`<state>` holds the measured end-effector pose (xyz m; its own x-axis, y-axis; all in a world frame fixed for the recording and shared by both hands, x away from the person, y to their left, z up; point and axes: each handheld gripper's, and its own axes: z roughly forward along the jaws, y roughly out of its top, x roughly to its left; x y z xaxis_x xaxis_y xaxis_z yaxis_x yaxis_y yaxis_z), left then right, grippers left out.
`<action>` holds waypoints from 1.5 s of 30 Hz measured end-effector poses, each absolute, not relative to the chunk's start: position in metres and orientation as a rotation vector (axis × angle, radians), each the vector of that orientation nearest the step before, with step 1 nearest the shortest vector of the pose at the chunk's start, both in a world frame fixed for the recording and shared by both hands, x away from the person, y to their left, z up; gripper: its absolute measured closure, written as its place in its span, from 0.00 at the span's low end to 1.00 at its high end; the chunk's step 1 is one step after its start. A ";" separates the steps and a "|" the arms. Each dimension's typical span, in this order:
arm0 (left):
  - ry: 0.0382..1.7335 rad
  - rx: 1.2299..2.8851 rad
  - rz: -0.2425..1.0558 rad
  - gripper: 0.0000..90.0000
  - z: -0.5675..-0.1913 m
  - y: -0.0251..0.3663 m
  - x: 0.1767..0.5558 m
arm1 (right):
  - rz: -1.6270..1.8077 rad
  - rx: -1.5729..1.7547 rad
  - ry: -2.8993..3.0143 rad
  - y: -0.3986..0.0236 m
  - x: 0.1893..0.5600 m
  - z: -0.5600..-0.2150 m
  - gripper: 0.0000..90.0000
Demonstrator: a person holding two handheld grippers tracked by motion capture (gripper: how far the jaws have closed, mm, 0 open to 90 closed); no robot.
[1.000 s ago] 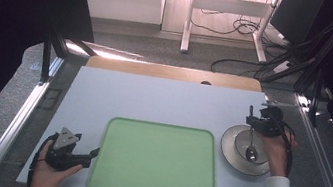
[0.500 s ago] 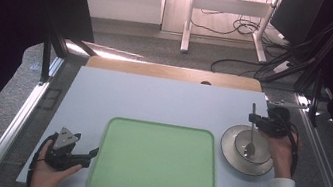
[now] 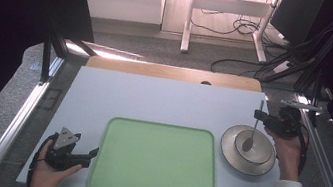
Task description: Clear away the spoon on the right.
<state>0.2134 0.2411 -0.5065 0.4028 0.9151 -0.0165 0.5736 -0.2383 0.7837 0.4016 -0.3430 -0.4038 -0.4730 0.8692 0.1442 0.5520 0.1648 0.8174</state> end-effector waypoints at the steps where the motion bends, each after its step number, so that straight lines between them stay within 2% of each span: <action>1: 1.271 1.929 0.595 0.22 -0.507 0.241 0.213 | 1.222 1.353 2.090 -0.343 0.402 -0.404 0.99; 16: 1.274 1.935 0.591 0.22 -0.507 0.241 0.214 | 1.448 1.370 2.019 -0.351 0.390 -0.388 0.99; 45: 1.268 1.943 0.591 0.22 -0.507 0.239 0.215 | 1.495 1.292 2.023 -0.338 0.380 -0.379 0.99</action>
